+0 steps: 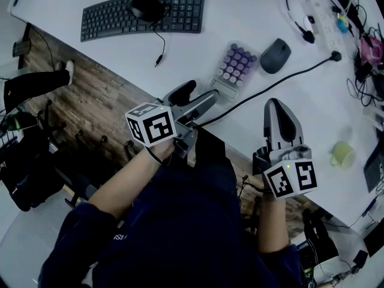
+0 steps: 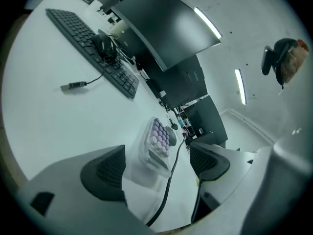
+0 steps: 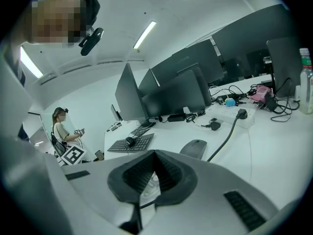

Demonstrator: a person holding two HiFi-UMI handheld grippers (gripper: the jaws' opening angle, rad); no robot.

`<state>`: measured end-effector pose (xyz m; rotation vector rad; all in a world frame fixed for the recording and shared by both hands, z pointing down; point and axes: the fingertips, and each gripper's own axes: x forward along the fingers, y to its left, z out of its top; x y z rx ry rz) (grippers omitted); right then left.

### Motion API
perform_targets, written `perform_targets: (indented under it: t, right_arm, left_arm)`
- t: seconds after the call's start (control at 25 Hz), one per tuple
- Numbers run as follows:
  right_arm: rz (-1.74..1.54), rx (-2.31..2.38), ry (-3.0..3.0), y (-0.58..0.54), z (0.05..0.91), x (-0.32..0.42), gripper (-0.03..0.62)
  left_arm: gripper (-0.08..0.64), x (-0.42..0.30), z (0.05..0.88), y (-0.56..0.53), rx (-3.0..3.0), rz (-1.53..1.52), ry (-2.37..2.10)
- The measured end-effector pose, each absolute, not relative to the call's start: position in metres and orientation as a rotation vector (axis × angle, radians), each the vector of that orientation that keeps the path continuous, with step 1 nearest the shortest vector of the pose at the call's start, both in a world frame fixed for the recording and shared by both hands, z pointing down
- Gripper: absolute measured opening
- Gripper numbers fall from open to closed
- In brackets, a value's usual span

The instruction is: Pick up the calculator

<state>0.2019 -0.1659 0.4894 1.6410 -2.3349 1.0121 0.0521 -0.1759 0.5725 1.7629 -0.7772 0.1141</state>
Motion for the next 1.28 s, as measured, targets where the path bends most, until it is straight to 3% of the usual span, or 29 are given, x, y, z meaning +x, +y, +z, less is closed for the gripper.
perform_targets:
  t: [0.68, 1.28]
  right_arm:
    - [1.051, 1.673, -2.315, -0.164, 0.495, 0.209, 0.003]
    - [1.072, 1.681, -2.298, -0.164, 0.501, 0.213, 0.003]
  left_arm:
    - [0.414, 0.059, 0.583, -0.168, 1.422, -0.040, -0.736]
    - [0.263, 0.063, 0.598, -0.164, 1.280, -0.081, -0.719]
